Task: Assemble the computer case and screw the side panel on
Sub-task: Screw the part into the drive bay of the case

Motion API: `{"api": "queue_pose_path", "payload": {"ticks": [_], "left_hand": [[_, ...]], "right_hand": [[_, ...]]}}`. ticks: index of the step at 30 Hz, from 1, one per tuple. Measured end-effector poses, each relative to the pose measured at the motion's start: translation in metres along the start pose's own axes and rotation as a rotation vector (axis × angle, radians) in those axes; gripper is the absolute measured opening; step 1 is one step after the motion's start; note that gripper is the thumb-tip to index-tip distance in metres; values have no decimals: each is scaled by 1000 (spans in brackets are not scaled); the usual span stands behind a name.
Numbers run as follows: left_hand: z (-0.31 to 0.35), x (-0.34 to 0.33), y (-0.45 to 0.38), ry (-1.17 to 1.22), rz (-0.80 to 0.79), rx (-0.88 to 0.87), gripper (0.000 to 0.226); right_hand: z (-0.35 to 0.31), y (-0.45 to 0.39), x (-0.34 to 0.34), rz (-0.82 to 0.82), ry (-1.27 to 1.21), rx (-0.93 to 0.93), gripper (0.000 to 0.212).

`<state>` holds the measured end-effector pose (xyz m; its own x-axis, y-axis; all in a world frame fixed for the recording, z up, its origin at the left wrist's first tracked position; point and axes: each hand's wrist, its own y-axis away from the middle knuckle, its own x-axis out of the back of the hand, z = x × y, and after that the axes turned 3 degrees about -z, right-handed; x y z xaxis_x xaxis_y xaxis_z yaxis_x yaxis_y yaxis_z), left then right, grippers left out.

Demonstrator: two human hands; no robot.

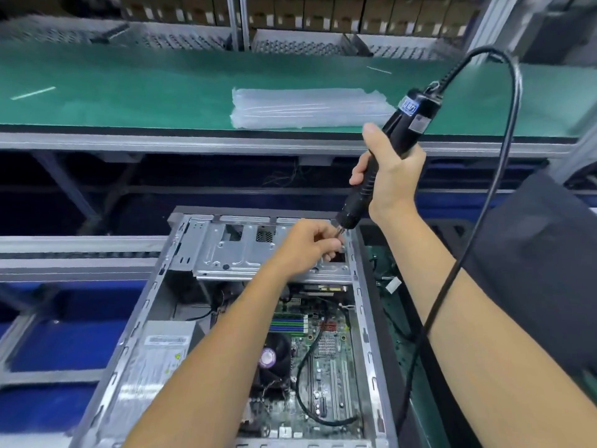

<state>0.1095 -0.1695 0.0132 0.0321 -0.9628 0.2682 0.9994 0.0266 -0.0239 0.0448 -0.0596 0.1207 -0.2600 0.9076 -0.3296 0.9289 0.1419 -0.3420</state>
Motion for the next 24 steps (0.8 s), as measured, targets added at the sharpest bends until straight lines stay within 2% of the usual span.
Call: {"api": "queue_pose_path", "payload": {"ticks": [4, 12, 21, 24], "left_hand": [[-1, -5, 1, 20, -25, 26, 18], [-10, -16, 1, 137, -45, 136, 29], [-15, -14, 4, 101, -1, 68, 22], [-16, -13, 6, 108, -36, 37, 21]], "right_hand": [[1, 2, 4, 21, 4, -8, 23], [8, 8, 12, -1, 59, 21, 20], [9, 15, 8, -3, 84, 13, 19], [9, 16, 4, 66, 120, 17, 21]]}}
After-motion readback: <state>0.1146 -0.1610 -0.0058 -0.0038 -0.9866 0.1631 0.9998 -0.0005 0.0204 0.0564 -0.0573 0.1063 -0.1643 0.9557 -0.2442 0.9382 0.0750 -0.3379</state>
